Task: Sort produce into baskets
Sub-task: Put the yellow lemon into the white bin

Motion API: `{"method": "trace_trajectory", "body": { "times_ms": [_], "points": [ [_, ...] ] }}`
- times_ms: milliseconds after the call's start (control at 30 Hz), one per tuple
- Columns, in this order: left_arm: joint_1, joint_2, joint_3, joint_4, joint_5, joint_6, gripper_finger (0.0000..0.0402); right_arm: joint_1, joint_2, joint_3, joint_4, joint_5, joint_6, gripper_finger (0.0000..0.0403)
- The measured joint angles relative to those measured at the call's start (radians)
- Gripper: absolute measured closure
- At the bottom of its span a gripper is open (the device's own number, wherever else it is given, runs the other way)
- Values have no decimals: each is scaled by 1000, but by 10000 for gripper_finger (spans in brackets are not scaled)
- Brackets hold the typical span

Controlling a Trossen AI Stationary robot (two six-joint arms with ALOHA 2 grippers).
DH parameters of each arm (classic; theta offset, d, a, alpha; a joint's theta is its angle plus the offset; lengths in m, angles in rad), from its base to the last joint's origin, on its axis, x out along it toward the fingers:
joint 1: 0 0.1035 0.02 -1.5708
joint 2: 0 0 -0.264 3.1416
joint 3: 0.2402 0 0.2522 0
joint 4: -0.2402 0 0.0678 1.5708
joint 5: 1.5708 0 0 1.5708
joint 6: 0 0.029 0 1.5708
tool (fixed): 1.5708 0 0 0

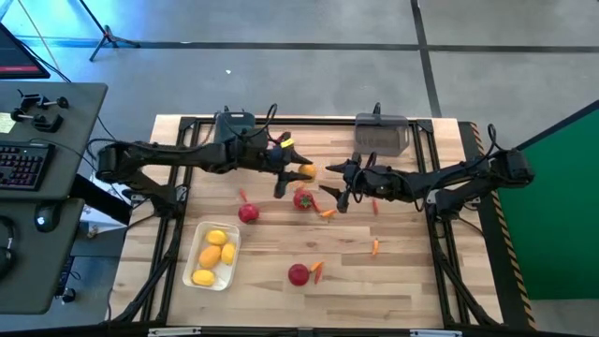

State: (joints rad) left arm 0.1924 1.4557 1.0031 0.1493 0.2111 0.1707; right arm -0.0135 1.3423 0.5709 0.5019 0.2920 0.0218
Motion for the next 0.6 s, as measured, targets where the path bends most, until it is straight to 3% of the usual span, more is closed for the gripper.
{"method": "trace_trajectory", "body": {
  "times_ms": [267,600],
  "points": [
    [-43,-183,0,-455,-12,-35,256,-19,0,-1,-66,-1,6,115],
    [-217,-303,1,-968,-16,-294,256,-20,0,-1,-82,30,5,115]
  ]
}}
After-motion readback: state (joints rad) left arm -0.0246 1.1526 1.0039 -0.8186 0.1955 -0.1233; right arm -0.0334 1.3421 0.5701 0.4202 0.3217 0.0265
